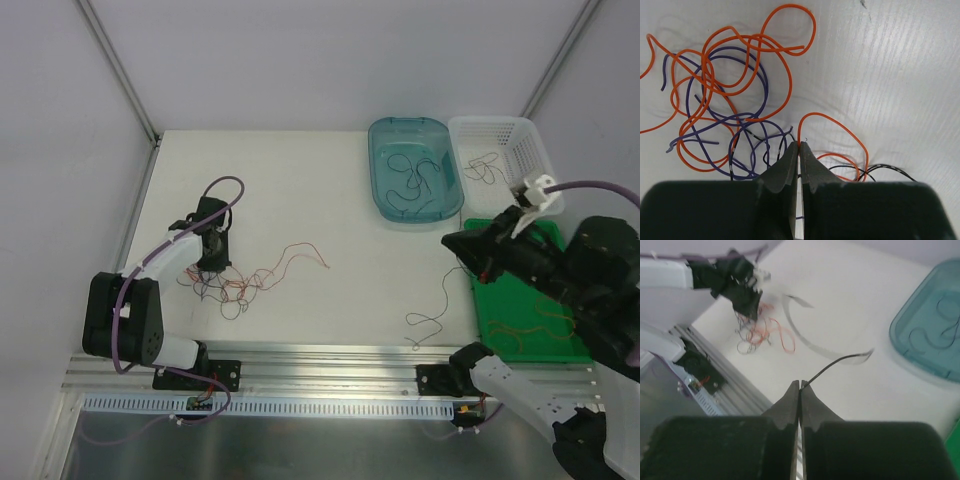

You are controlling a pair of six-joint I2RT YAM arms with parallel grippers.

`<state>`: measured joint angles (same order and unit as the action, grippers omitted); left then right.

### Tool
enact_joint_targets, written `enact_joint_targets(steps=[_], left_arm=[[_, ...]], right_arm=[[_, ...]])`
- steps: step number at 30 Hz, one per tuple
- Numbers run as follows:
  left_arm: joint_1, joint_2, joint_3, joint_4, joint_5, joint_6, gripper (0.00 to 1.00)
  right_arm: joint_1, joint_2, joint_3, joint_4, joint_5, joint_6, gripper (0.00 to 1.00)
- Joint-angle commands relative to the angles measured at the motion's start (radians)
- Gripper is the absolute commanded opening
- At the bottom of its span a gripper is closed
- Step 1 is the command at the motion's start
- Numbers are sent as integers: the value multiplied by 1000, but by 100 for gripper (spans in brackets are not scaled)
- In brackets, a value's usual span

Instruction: Untangle the cables

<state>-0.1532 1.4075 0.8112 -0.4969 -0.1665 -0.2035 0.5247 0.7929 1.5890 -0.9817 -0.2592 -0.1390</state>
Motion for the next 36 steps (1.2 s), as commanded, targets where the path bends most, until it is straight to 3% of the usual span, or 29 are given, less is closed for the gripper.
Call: enact_joint_targets(steps=[1, 4, 8, 11, 14, 16, 19, 21, 23, 24, 27, 28, 32, 34, 36], left_arm=[[6, 15, 34, -26, -31, -24, 0], [9, 27, 39, -29, -30, -25, 0], [11, 22, 40, -32, -25, -20, 0], [11, 4, 40, -31, 4, -17, 0], [9, -28, 37, -20, 51, -14, 1], [10, -59, 29, 6, 80, -14, 6], [11, -113, 14, 43, 127, -11, 25], [9, -163, 0, 63, 159, -11, 41], [10, -199, -12, 92, 165, -11, 50], [9, -232, -23, 101, 186, -10, 62], [9, -293, -43, 133, 205, -7, 76], [9, -304, -46, 145, 206, -7, 78], [9, -350, -58, 162, 226, -5, 82], [9, -358, -58, 166, 239, -7, 83], [9, -361, -60, 169, 245, -7, 83]], right_arm=[[-5, -3, 127, 90, 52, -34, 1], [-6, 12, 195, 177, 92, -30, 1], [-5, 29, 158, 271, 72, -19, 1], [-6, 49, 40, 314, 20, 19, 1], [-5, 58, -192, 393, 9, 48, 1], [-6, 66, -353, 443, 23, 62, 1], [-5, 74, -545, 511, 82, 82, 1], [-6, 95, -615, 517, 135, 90, 1], [-6, 117, -690, 502, 216, 111, 1], [-6, 144, -707, 479, 239, 136, 1], [-5, 187, -764, 443, 316, 223, 5], [-6, 212, -780, 436, 345, 240, 6], [-5, 261, -843, 442, 388, 292, 32], [-5, 281, -848, 433, 438, 318, 37], [-5, 301, -850, 425, 484, 332, 49]])
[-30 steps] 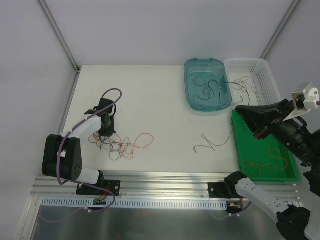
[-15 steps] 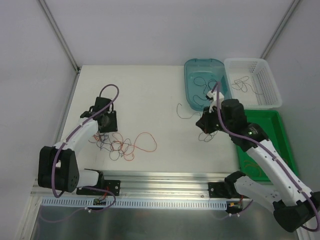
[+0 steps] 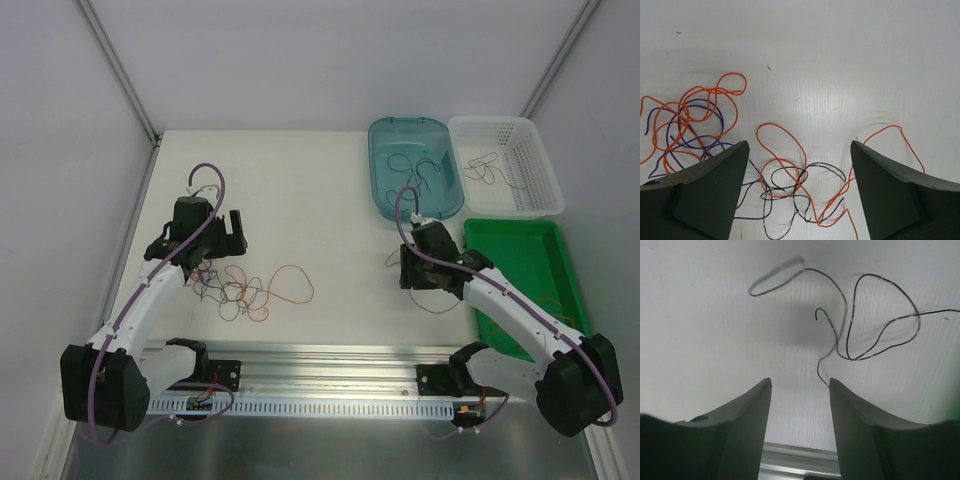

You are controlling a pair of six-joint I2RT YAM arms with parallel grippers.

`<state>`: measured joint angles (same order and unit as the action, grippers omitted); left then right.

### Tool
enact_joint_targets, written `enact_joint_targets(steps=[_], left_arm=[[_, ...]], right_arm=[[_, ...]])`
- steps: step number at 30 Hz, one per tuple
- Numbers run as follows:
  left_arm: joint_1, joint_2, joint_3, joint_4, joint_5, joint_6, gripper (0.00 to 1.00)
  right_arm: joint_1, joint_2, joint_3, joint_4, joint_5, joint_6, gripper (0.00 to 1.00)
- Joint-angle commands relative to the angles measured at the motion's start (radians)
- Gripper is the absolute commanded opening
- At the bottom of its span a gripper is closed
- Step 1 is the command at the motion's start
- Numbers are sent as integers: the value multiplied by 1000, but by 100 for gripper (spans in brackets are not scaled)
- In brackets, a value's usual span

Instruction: Untangle the cables

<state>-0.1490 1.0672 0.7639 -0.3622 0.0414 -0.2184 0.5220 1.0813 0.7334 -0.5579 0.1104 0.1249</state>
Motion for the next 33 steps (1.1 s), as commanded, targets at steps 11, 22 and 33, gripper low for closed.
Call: enact_joint_targets(steps=[11, 22, 33], left_arm=[[6, -26, -12, 40, 83, 11, 85], [5, -23, -14, 42, 95, 13, 84], [6, -16, -12, 42, 107, 16, 84]], right_arm=[[-4, 81, 1, 19, 186, 96, 93], [-56, 267, 14, 115, 153, 35, 88], [-62, 400, 32, 164, 115, 13, 49]])
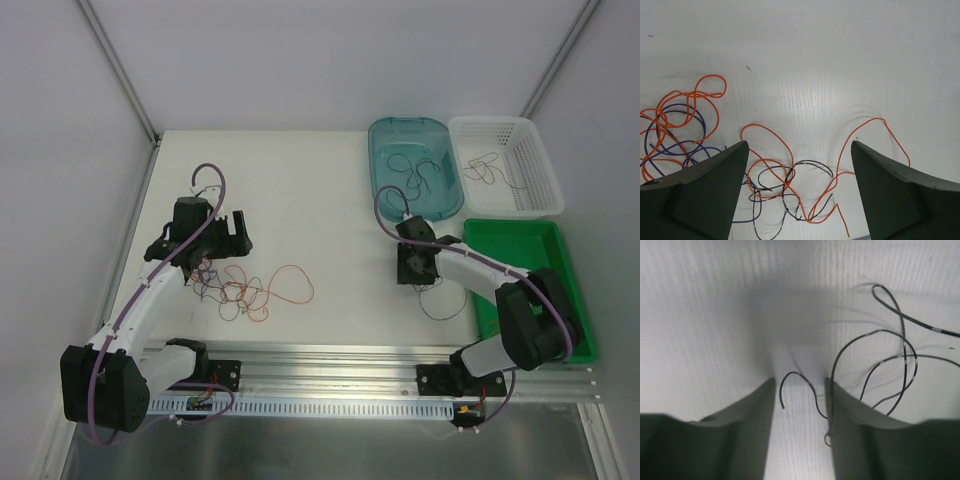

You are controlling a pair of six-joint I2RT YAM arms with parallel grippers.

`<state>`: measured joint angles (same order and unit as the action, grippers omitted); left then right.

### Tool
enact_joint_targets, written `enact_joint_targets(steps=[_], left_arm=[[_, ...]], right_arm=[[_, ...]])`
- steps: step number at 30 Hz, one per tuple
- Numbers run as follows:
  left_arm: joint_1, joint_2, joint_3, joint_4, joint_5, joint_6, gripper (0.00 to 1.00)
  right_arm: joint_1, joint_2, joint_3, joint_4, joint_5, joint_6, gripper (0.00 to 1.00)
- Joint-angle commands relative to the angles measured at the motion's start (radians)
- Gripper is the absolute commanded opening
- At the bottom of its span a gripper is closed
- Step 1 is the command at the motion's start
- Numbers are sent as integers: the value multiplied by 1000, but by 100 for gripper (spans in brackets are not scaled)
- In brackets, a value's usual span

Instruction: Untangle the cables

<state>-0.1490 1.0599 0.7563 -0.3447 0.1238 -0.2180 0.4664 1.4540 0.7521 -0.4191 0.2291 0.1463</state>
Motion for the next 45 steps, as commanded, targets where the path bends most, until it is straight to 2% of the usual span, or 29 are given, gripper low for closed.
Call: enact_joint_targets(steps=[1, 3, 4, 6, 9, 13, 17, 22, 27, 32, 36, 41, 45], left_arm=[[5, -6, -5, 24, 28, 16, 84], [6, -6, -3, 24, 30, 17, 84], [5, -6, -5, 24, 28, 17, 84], [5, -5, -3, 23, 31, 17, 84], [5, -3, -5, 24, 36, 19, 84], [5, 0, -3, 24, 37, 19, 83], [5, 0, -2, 24, 42, 17, 83], [5, -6, -3, 23, 46, 16, 83], [5, -9, -3, 21, 48, 17, 84], [5, -17, -5, 23, 45, 20, 85], [5, -28, -12, 23, 31, 22, 86], [5, -43, -21, 23, -4, 22, 92], [5, -38, -25, 21, -23, 23, 94]], right_arm=[[-8, 31, 13, 26, -4, -11, 42], [-6, 40, 15, 26, -2, -20, 23], [-8, 40, 16, 25, -4, -22, 8], [-8, 32, 18, 22, -10, -30, 1], [-6, 3, 29, 3, -36, -37, 1], [0, -122, 88, -87, -62, -48, 1], [-2, -228, 234, -211, -50, -83, 1], [-15, -279, 519, -368, 22, -140, 1], [-122, -259, 733, -367, 133, -250, 1], [-308, -167, 832, -184, 61, -271, 1], [-460, -28, 868, -43, 27, -258, 1], [-570, 256, 992, 35, -17, -217, 1], [-618, 463, 1166, 57, -45, -249, 1]])
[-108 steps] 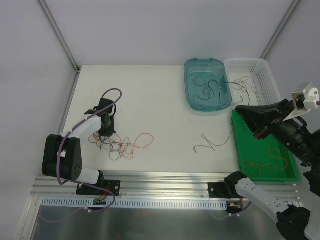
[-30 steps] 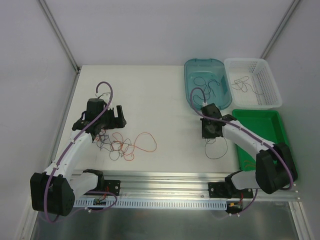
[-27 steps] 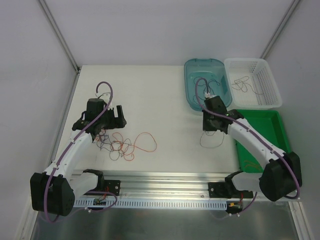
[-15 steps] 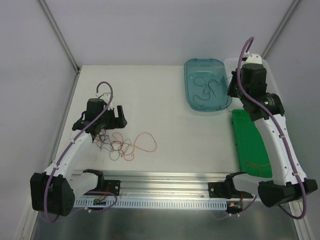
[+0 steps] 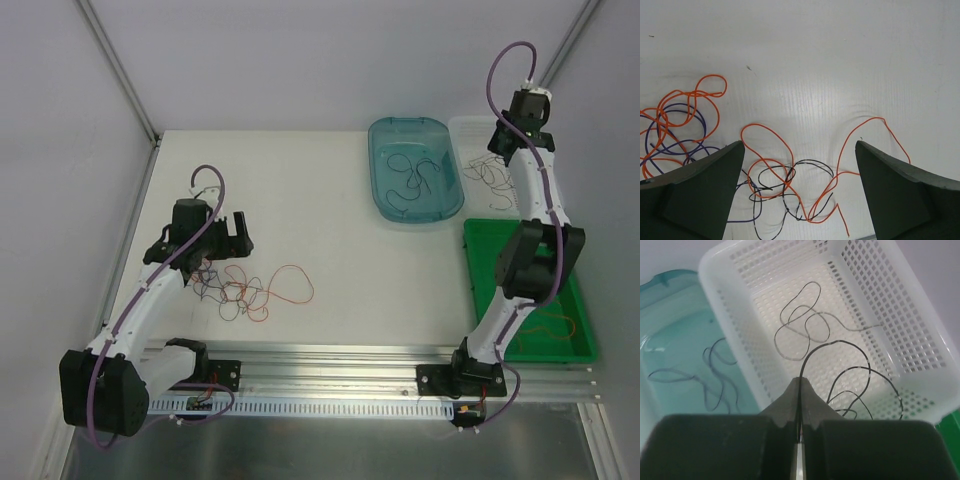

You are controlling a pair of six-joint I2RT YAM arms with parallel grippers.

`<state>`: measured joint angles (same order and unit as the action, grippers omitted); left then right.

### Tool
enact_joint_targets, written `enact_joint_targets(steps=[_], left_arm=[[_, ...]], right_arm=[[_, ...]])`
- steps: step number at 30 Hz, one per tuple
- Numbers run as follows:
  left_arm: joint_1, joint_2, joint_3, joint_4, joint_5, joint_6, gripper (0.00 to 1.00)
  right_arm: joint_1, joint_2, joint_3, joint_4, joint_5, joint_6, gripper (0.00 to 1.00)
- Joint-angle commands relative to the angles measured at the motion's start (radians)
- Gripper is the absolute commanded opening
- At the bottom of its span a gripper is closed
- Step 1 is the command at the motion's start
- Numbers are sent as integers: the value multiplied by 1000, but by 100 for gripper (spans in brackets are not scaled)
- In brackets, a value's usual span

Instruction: Untangle the cables

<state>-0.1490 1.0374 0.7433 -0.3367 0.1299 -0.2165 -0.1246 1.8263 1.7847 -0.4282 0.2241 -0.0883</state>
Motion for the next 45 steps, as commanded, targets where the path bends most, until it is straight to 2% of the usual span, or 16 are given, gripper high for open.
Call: enact_joint_targets(steps=[1, 3, 4, 5, 8, 10, 13, 19, 23, 24, 27, 29, 31, 34, 39, 45], left_arm=[[6, -13, -12, 15, -30, 23, 95], [5, -1, -7, 15, -32, 26, 95], [6, 4, -7, 15, -35, 29, 95], [6, 9, -5, 15, -39, 28, 95], [6, 16, -5, 15, -50, 29, 98], [5, 15, -7, 13, -53, 25, 99], [5, 19, -4, 11, -52, 11, 99], [6, 10, -1, -13, -113, -24, 99], [6, 10, -1, -38, -185, -66, 99], [6, 12, 2, -42, -194, -79, 99], [9, 29, 8, -61, -219, -98, 99], [14, 48, 16, -68, -231, -99, 99], [20, 62, 21, -82, -236, -109, 99], [29, 88, 25, -90, -234, -115, 99], [29, 113, 27, -94, -239, -113, 99], [29, 151, 28, -97, -225, -118, 99]], right_arm=[[-30, 126, 166, 60, -37, -24, 1], [-41, 222, 253, 36, -35, -24, 15], [-46, 252, 272, 28, -29, -24, 28], [-49, 269, 284, 25, -20, -19, 46], [-49, 284, 280, 23, -12, -10, 71], [-46, 246, 239, 22, -43, 2, 80], [-20, 138, 149, 34, -75, -5, 85], [123, -118, -25, -24, -213, -19, 89], [345, -255, -198, -64, -325, -13, 90], [388, -274, -265, -69, -394, -10, 90], [575, -308, -384, -70, -456, 19, 90], [735, -297, -416, -75, -445, 33, 90], [865, -256, -447, -81, -346, 67, 90], [986, -202, -493, -73, -230, 223, 89], [1106, -142, -550, -12, -129, 461, 86], [1177, -41, -542, 22, -54, 576, 76]])
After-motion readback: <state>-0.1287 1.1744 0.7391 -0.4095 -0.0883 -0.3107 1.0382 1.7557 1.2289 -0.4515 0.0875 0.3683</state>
